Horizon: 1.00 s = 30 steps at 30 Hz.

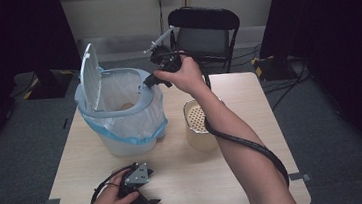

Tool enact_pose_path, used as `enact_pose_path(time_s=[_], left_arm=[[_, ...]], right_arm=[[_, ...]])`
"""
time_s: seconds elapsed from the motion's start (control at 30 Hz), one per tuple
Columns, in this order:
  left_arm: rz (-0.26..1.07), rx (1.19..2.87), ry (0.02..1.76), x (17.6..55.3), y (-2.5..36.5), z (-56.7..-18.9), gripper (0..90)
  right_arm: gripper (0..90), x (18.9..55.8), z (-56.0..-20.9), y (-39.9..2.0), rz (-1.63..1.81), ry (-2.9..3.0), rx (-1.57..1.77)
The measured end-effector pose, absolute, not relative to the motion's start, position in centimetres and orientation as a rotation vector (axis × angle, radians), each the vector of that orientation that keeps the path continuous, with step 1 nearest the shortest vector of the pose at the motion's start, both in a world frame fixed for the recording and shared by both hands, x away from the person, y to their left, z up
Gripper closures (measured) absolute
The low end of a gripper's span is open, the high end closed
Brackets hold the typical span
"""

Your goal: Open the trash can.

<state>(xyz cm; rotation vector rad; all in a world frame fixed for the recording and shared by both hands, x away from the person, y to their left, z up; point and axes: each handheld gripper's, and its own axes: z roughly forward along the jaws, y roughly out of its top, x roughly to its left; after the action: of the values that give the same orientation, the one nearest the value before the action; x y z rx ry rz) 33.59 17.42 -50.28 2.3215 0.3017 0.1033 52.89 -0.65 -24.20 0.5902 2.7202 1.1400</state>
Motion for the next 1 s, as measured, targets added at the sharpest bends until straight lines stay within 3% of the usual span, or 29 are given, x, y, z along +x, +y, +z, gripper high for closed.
enact_pose_path(time_s=[0.17, 0.23, 0.5, 1.0], left_arm=[[0.105, 2.325, 0.296, 33.6, 17.4, -50.3, 0.0], [0.097, 2.328, 0.292, 33.6, 17.5, -50.2, 0.0], [0.097, 2.329, 0.293, 33.6, 17.5, -50.2, 0.0], [0.097, 2.330, 0.295, 33.6, 17.5, -50.2, 0.0]], right_arm=[[61.6, 52.8, -24.2, -1.2, 1.154, 2.705, 0.604], [49.8, 52.7, -24.1, -2.0, 1.188, 2.687, 0.634], [30.9, 51.9, -23.8, -4.6, 1.216, 2.658, 0.677], [22.3, 50.0, -24.8, -8.3, 1.225, 2.626, 0.702]])
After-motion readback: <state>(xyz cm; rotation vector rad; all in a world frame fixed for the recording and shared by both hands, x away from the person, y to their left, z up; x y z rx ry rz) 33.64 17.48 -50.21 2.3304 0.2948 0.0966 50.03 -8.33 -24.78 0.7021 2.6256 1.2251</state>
